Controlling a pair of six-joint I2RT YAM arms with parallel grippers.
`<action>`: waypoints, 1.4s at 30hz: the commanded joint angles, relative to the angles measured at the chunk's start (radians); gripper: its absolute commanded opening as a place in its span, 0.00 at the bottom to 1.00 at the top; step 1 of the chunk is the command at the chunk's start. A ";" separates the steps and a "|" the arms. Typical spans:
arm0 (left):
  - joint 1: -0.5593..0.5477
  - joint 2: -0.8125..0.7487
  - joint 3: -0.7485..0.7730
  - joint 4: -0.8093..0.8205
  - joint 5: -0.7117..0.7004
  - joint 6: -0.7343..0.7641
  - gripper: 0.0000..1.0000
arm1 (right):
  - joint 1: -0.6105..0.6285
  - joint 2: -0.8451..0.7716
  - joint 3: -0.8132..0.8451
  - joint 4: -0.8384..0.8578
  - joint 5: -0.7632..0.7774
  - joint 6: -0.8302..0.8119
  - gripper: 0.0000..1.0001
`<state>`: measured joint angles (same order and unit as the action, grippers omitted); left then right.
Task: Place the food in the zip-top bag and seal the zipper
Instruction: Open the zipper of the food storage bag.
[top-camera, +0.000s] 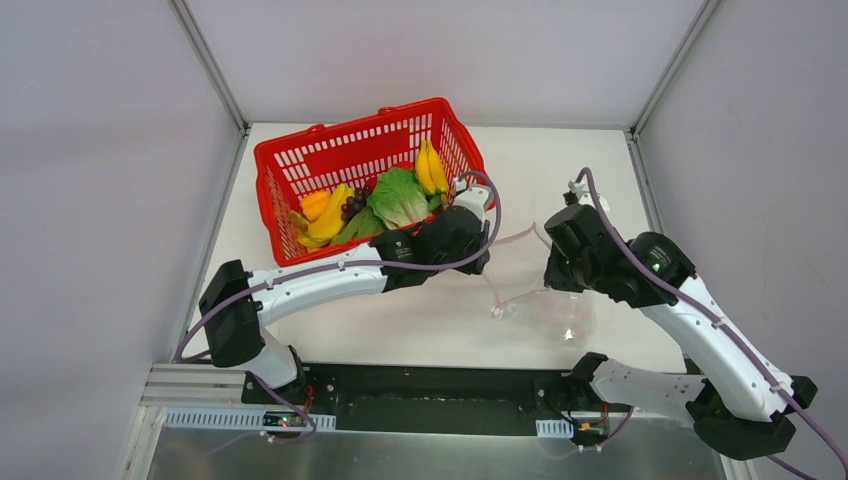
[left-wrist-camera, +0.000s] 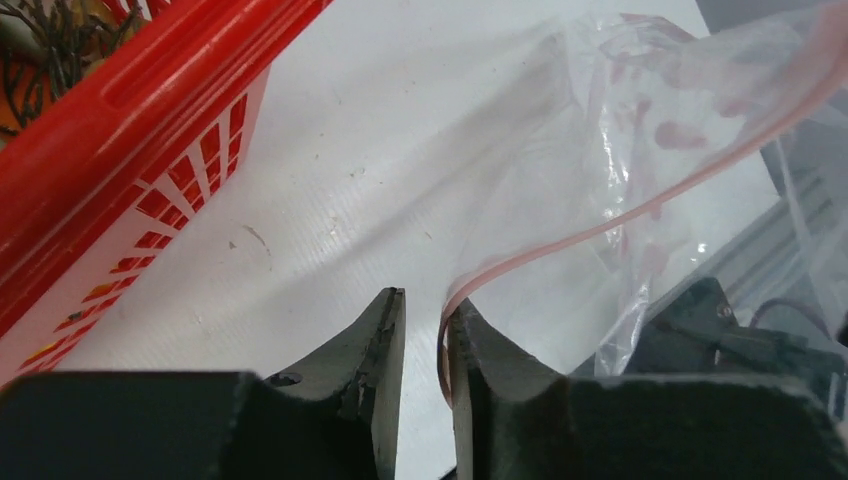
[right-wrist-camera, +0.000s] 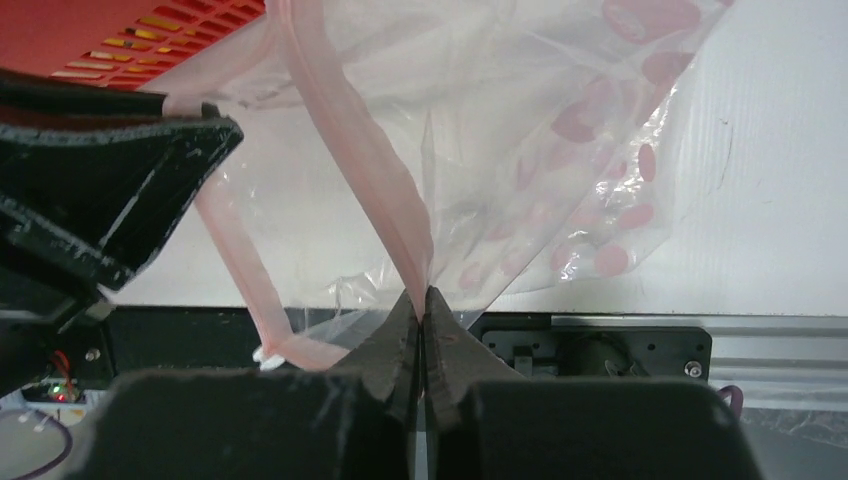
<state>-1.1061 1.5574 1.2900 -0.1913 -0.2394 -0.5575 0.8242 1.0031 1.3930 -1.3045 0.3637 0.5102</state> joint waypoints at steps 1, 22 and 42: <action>-0.001 -0.010 0.020 0.018 0.058 0.027 0.36 | 0.001 -0.002 -0.049 0.085 0.105 0.013 0.01; -0.001 -0.065 0.060 0.022 0.257 0.076 0.84 | -0.021 -0.018 -0.144 0.290 0.013 -0.059 0.03; 0.018 0.108 0.188 -0.166 -0.197 0.044 0.03 | -0.021 -0.060 0.073 -0.085 -0.012 -0.056 0.03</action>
<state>-1.1042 1.6512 1.4322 -0.2817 -0.2996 -0.5129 0.8021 0.9524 1.3472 -1.2121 0.3218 0.4553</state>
